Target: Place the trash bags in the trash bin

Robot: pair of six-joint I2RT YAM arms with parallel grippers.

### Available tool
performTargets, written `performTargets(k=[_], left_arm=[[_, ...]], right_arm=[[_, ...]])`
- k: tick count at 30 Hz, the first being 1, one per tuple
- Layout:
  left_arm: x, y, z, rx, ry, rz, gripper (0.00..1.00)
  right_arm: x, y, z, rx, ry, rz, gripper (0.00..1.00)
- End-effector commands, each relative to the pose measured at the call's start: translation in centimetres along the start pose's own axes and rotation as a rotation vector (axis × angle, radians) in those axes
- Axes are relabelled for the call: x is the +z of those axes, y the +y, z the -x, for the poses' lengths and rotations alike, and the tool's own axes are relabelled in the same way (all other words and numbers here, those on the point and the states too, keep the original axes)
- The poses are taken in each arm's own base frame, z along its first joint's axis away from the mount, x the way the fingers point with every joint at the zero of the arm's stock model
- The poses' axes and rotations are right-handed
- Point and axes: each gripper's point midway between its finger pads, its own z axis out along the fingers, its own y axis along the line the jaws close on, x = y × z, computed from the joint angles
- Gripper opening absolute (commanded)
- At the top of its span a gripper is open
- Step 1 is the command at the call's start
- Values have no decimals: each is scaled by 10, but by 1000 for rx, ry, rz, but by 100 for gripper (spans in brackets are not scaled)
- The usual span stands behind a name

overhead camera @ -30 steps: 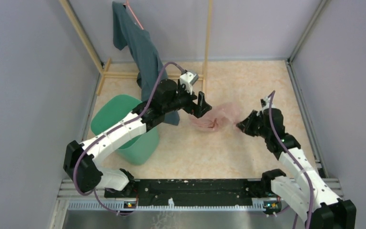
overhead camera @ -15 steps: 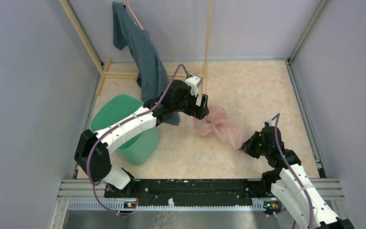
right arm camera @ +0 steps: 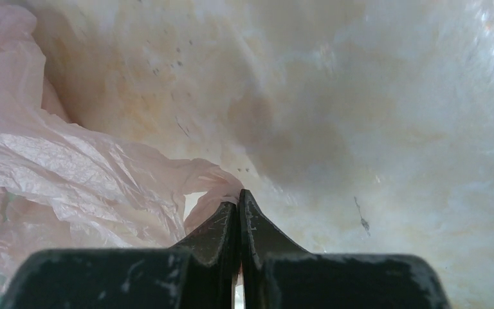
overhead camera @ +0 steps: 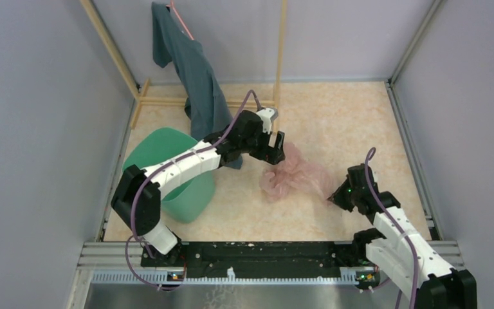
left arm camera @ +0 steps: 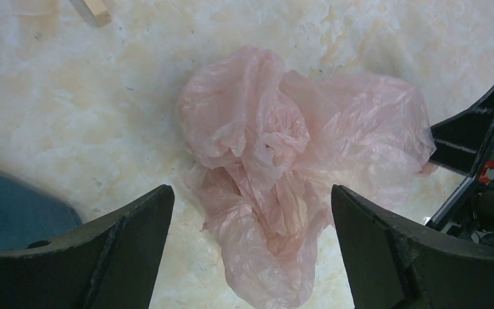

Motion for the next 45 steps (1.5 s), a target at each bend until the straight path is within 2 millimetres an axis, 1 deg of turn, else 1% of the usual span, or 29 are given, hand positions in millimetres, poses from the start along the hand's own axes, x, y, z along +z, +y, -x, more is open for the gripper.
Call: performTargets(k=[1,4,6,10,12,14,15,16,18,19,21,22,23,25,27,28,29,31,33,37,38,39,41,44,45], left_arm=[[8,-12,7,-18,11,-49,97],[17,-10,-4,-28,45,-46,98],[27,-5,-11,-30,70,-34,98],[47,4,-20,-10,117,-17,98],[56,5,-22,-3,144,-27,98],[63,6,-22,-13,160,-29,94],[66,9,-19,-18,154,-23,90],[69,10,-18,-20,148,-21,83],[68,13,-10,-25,128,-28,64],[66,15,-5,-25,118,-29,49],[57,18,6,-13,87,-15,20],[47,20,15,2,60,3,7],[37,23,25,23,27,34,0],[10,25,47,58,-54,84,0],[-22,26,70,107,-178,123,0],[-41,23,80,125,-245,126,0],[-57,24,88,137,-316,149,0],[-84,20,98,157,-445,135,0],[-101,11,102,161,-519,100,0],[-114,2,110,154,-535,74,0],[-115,2,112,150,-539,76,0],[-115,3,111,143,-531,83,0],[-113,4,109,137,-509,86,0],[-110,3,108,137,-494,78,0],[-109,-1,107,140,-485,58,0]], right_arm=[[-10,22,49,-48,-183,13,0],[-13,21,57,-75,-215,-7,0],[-13,27,56,-111,-203,25,0],[-8,41,34,-196,-105,146,0],[-7,49,22,-242,-46,212,0],[-10,61,8,-297,19,301,0],[-13,67,1,-314,55,349,0],[-15,70,-3,-319,72,377,0],[-20,77,-10,-317,95,436,0],[-22,80,-11,-316,100,461,0],[-26,84,-13,-316,105,487,0],[-27,84,-13,-317,105,487,0],[-27,82,-13,-321,102,477,0],[-27,76,-10,-324,81,449,0],[-25,72,-10,-307,68,436,0],[-23,71,-11,-290,66,436,0],[-23,72,-12,-279,66,448,0],[-25,79,-16,-281,82,505,0],[-28,86,-17,-289,86,533,0],[-29,90,-8,-338,72,499,0],[-31,91,-4,-355,70,484,2],[-35,94,0,-374,64,475,9],[-49,107,10,-419,32,479,24],[-80,131,21,-525,-42,501,48],[-90,138,24,-570,-72,508,55]])
